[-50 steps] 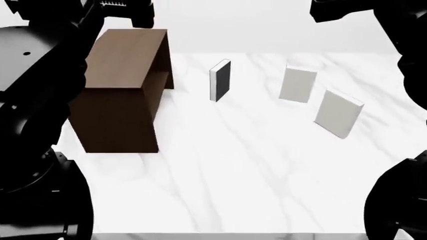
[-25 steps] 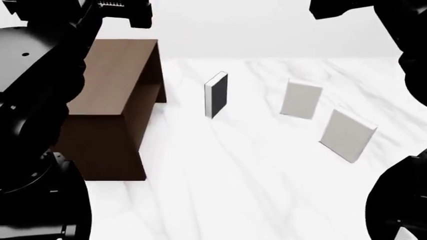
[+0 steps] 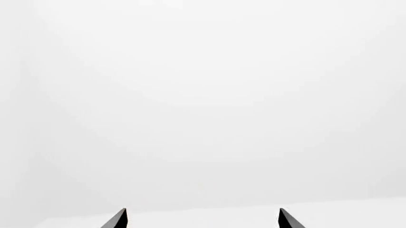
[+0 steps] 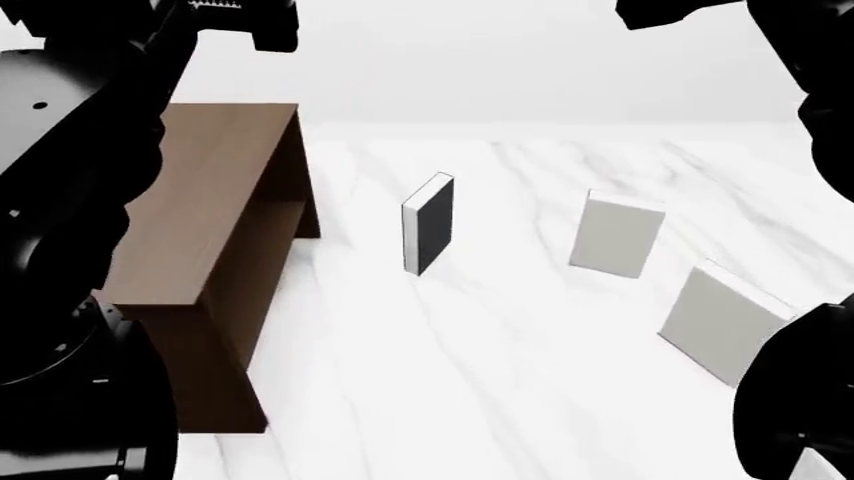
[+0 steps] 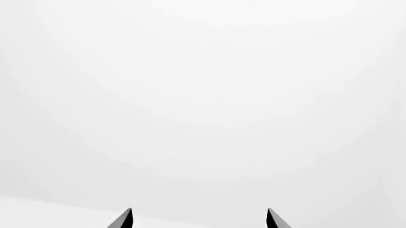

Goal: Pick up the book on the right and place it under the cabinet shelf.

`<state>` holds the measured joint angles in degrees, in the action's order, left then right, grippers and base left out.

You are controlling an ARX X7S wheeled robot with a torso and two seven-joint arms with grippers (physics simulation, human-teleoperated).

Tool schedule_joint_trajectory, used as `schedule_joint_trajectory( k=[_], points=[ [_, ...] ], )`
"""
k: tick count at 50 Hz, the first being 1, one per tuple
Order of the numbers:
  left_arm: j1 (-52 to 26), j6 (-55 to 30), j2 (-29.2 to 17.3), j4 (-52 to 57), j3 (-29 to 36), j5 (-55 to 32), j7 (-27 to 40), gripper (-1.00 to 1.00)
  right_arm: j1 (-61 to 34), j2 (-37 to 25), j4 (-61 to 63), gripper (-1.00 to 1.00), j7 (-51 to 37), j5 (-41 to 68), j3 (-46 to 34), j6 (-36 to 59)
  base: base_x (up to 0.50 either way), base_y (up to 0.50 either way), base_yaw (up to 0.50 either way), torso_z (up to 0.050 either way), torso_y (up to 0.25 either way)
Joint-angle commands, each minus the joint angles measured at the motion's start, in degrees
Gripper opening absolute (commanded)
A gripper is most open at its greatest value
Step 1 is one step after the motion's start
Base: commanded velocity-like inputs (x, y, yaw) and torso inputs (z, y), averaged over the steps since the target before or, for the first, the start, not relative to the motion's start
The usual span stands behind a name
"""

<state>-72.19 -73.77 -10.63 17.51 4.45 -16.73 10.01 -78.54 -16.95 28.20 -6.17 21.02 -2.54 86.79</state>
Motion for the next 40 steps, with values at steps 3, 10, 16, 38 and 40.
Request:
schedule_joint_trajectory(
  k=[3,10,16,38,40],
  points=[
    [-0.35,-0.24,-0.24,0.27,0.07,-0.41,0.32,1.0,-0.56,-0.04,0.16,1.0,-0.46,1.0,0.21,0.54,0.32,-0.01,0.0,0.0,0.0],
    [-0.25,-0.09,-0.35,0.3,0.39,-0.58,0.44,1.0,-0.13,-0.19,0.19,1.0,-0.81,1.45,0.45,0.45,0.31,0.0,0.0,0.0,0.001],
    [-0.25,-0.26,-0.45,0.47,0.31,-0.77,0.62,1.0,0.0,-0.28,0.31,1.0,-1.02,2.01,0.43,0.72,0.19,0.0,0.0,0.0,0.002],
    [1.44,0.62,-1.21,0.86,0.24,-1.27,0.99,1.0,-10.01,-14.48,-14.23,1.0,-28.76,42.64,-9.1,2.91,0.0,0.0,0.0,0.0,0.0],
    [1.49,0.73,-1.21,0.75,0.16,-1.32,1.04,1.0,-12.69,-16.68,-15.52,1.0,-28.15,45.71,-10.83,2.81,0.0,0.0,0.0,0.0,0.0]
  ],
)
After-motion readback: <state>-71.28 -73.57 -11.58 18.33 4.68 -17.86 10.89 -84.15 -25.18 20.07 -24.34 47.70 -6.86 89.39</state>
